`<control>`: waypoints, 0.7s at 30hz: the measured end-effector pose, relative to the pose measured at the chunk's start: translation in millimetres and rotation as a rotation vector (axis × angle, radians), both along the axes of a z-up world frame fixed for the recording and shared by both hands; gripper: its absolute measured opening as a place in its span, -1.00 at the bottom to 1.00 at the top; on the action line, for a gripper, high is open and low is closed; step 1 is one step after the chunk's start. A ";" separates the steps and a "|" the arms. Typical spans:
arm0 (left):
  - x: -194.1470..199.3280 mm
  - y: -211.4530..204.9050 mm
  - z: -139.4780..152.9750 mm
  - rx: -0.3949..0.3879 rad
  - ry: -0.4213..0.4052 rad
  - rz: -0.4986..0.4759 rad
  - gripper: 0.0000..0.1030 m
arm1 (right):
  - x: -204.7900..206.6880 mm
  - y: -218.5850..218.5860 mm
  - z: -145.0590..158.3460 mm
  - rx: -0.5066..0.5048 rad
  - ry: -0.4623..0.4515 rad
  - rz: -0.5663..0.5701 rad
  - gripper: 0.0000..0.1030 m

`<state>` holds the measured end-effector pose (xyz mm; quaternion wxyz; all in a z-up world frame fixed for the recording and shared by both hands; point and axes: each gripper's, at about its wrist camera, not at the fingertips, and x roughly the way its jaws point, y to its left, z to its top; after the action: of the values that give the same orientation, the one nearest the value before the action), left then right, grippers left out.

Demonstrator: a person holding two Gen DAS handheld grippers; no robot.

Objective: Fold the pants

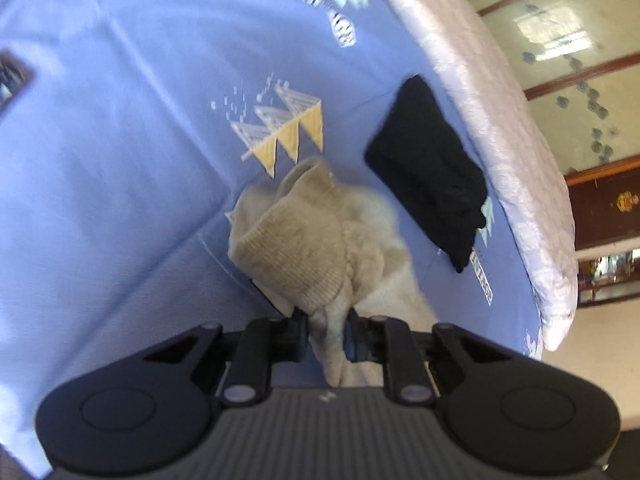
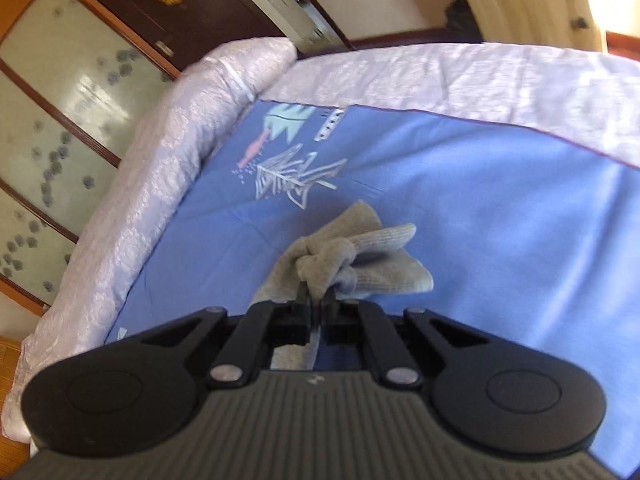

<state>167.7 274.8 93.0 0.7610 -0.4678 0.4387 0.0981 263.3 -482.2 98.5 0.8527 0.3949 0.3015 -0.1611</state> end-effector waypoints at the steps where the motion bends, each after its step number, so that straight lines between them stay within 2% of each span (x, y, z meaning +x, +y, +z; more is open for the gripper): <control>1: -8.4 2.2 5.3 0.009 -0.004 -0.003 -0.71 | -10.9 -1.5 6.6 -0.009 -0.003 -0.001 -0.88; 4: -41.2 14.5 3.1 0.006 0.010 -0.004 -0.71 | -47.2 -5.7 14.5 -0.039 -0.009 0.003 -0.88; 8: -79.0 20.7 -34.5 -0.008 0.086 -0.023 -0.69 | -111.8 -15.6 -13.6 0.015 0.022 0.010 -0.87; 11: -96.3 13.8 -68.5 -0.001 0.183 -0.054 -0.49 | -164.1 -19.8 -50.9 0.016 0.071 0.008 -0.86; 12: -102.1 13.0 -81.3 0.000 0.233 -0.046 -0.35 | -177.1 -21.6 -63.7 0.031 0.078 -0.006 -0.80; 13: -107.1 14.0 -86.7 -0.015 0.219 -0.037 -0.33 | -188.5 -23.3 -74.9 0.042 0.090 -0.031 -0.76; 14: -112.2 16.9 -86.3 -0.035 0.191 -0.024 -0.29 | -199.2 -24.3 -81.4 0.073 0.036 -0.047 -0.76; 16: -117.7 21.2 -80.5 -0.042 0.187 -0.013 -0.08 | -217.7 -24.0 -82.7 0.132 -0.011 -0.099 -0.62; 17: -121.1 22.2 -73.1 -0.015 0.169 -0.010 -0.06 | -224.2 -21.1 -80.2 0.129 -0.027 -0.116 -0.53; 18: -123.9 23.8 -65.7 0.004 0.144 -0.010 -0.06 | -229.0 -16.1 -76.1 0.103 -0.035 -0.126 -0.35; 21: -134.7 36.2 -40.5 0.012 0.032 0.025 -0.08 | -233.3 1.8 -62.4 0.004 -0.030 -0.079 -0.32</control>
<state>33.1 311.0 52.5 0.7554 -0.4669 0.4445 0.1176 30.0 -480.5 36.1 0.8494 0.4105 0.2732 -0.1881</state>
